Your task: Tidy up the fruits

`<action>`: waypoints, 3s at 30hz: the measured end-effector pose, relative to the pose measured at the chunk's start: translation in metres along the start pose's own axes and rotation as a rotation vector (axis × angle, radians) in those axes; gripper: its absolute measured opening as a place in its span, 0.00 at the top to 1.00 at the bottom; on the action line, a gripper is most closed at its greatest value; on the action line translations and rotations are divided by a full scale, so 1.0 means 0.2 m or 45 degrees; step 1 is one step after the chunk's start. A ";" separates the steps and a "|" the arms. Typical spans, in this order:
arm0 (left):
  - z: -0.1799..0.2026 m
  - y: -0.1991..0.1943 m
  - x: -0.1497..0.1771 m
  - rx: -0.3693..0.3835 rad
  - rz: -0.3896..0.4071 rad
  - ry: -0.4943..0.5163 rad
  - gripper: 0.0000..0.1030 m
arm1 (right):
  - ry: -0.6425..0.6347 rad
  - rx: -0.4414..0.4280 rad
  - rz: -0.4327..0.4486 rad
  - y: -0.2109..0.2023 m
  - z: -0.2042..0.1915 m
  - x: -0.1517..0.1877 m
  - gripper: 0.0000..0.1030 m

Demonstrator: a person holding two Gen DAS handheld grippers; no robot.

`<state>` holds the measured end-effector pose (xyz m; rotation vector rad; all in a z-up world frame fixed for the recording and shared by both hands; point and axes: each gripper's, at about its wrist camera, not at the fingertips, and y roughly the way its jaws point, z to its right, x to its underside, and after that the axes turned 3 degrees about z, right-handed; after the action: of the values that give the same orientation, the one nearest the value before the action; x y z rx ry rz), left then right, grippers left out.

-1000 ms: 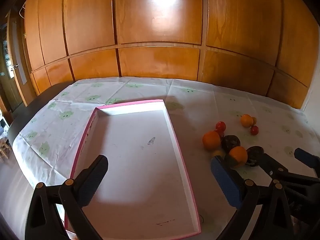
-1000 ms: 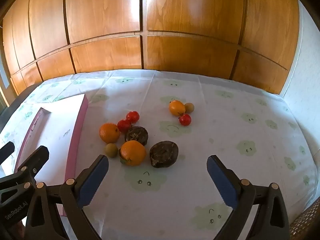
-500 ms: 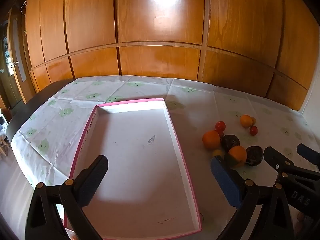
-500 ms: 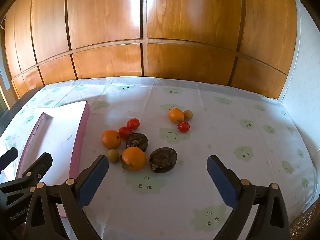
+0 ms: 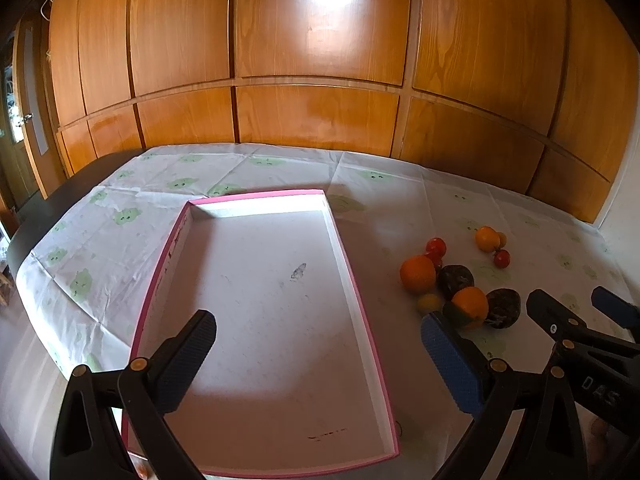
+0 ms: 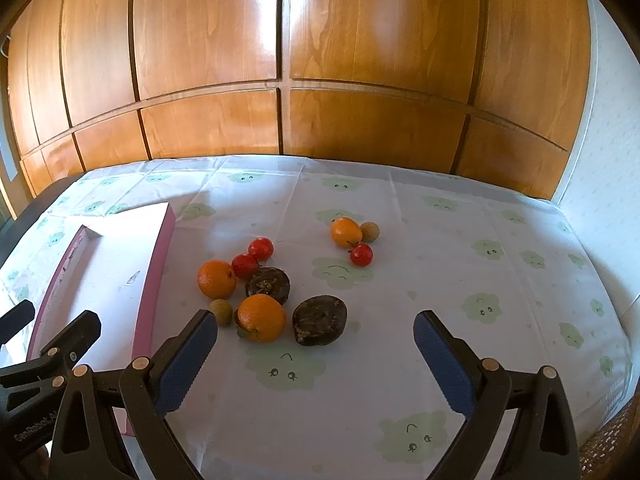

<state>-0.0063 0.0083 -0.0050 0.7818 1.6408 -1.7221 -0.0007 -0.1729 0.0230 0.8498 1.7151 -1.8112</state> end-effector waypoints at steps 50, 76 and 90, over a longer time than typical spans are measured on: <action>0.06 -0.01 0.02 0.058 -0.027 0.055 0.00 | 0.008 0.010 0.011 0.00 0.06 0.00 0.03; 0.16 0.06 -0.01 0.221 -0.098 0.189 0.00 | -0.061 -0.142 -0.143 0.27 0.60 -0.28 0.03; 0.23 0.21 -0.19 0.321 -0.229 0.314 0.18 | 0.124 -0.208 -0.172 0.35 0.76 -0.28 0.03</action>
<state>0.0504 -0.0371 0.0003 1.0270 1.7177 -2.0562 0.0720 -0.3335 0.0178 0.7816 1.9950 -1.7099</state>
